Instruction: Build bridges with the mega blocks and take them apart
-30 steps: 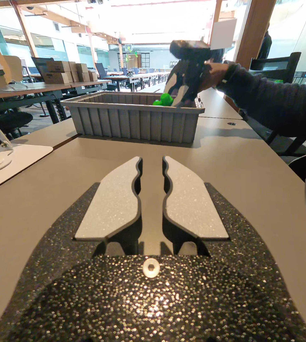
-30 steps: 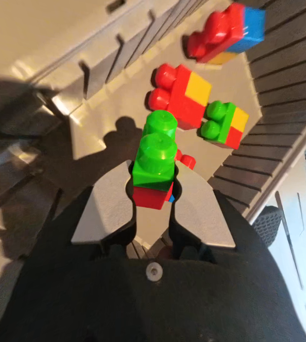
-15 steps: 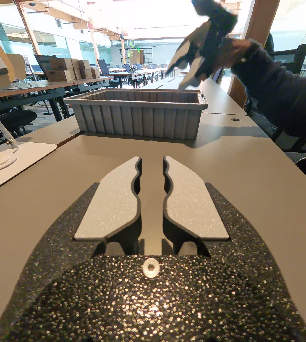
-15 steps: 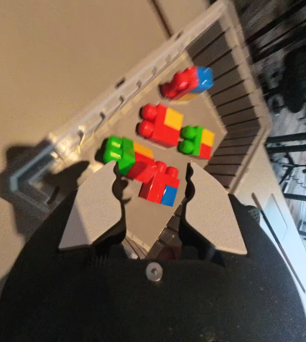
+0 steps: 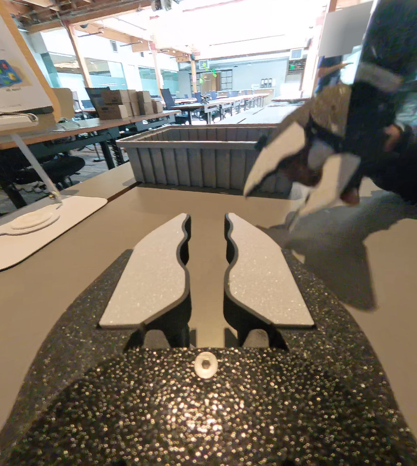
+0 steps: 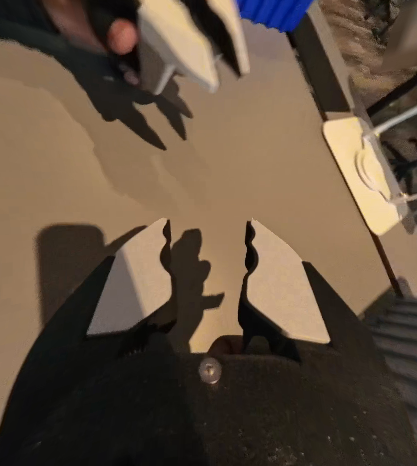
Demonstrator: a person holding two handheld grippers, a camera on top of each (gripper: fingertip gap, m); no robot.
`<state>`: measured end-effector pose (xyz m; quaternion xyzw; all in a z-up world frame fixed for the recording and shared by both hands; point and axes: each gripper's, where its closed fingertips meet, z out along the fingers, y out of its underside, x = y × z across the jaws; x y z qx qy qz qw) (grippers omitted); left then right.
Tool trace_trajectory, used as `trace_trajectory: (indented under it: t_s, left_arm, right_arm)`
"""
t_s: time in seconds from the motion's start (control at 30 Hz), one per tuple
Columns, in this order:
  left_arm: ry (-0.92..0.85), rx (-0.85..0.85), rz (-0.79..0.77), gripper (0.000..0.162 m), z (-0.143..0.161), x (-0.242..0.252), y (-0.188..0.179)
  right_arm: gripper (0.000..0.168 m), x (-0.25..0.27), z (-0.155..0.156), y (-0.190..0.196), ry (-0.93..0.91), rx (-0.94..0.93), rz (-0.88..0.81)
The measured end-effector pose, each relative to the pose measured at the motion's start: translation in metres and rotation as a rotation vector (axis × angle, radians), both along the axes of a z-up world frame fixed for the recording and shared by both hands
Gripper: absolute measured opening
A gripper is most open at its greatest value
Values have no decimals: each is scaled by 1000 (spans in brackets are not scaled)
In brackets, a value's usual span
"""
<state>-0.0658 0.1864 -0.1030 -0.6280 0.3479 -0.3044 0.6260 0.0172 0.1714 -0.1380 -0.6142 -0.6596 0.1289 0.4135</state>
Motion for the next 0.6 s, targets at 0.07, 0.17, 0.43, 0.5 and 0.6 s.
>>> trace_trajectory:
  t_s: [0.07, 0.17, 0.43, 0.5, 0.6]
  left_arm:
    - [23, 27, 57, 27, -1, -7, 6]
    - [77, 64, 153, 30, -1, -19, 15]
    - [239, 176, 360, 41, 38, -50, 13]
    - [305, 196, 456, 41, 55, -76, 5]
    - [387, 119, 600, 41, 73, -137, -18]
  right_arm:
    - [57, -27, -26, 0, -14, 114, 13]
    - [55, -41, -43, 3, -4, 277, 11]
    - [50, -36, -41, 3, 122, 175, -2]
    - [50, -36, -41, 4, 125, 167, -5]
    - [49, -36, -40, 5, 126, 172, -14]
